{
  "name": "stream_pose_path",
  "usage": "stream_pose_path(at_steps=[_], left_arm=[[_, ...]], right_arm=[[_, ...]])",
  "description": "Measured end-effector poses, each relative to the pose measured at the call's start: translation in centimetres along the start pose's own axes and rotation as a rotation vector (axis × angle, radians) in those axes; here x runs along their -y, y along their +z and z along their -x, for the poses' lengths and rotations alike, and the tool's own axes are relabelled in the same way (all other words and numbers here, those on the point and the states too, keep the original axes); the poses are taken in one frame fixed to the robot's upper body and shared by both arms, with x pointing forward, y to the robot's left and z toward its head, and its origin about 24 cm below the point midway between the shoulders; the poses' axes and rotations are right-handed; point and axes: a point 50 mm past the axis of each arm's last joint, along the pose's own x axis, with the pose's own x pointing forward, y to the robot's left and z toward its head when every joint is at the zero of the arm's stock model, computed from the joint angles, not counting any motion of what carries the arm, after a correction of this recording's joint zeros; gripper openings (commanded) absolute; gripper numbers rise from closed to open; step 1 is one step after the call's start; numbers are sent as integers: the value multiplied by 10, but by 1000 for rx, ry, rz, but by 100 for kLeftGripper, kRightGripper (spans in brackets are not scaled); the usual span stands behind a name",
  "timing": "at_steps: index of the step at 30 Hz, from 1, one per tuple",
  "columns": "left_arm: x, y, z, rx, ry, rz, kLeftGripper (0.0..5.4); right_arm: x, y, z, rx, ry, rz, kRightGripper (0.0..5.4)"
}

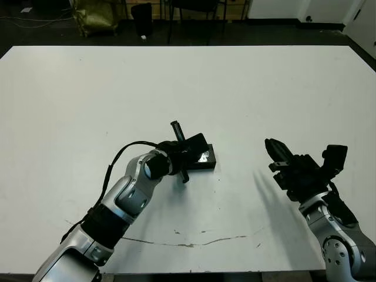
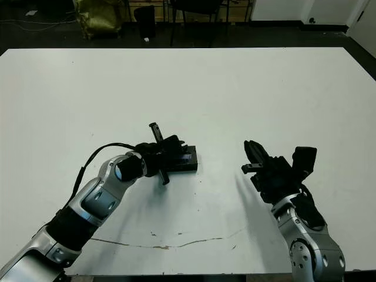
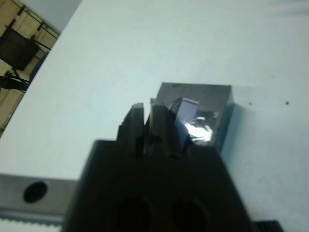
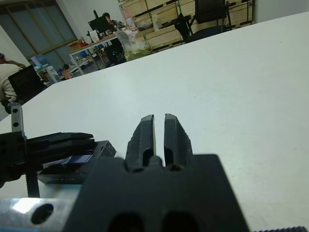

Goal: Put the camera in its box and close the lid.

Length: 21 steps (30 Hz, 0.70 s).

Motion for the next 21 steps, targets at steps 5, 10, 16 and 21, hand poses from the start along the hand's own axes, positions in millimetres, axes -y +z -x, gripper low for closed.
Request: stream_pose_path(at_steps=[5,10,16,21], left_arm=[[-3,-2,2,2,-19,63,1],[-8,-7,14,38,11,168,1],[-33,-4,63,259,197,323,1],[-54,-4,113,424,349,436,1]], right_arm=[[1,-2,0,-2,6,-2,0],[-2,2,1,1,-35,3,0],[-9,6,4,22,-51,-6,0],[-15,8,4,35,-64,-34,0]])
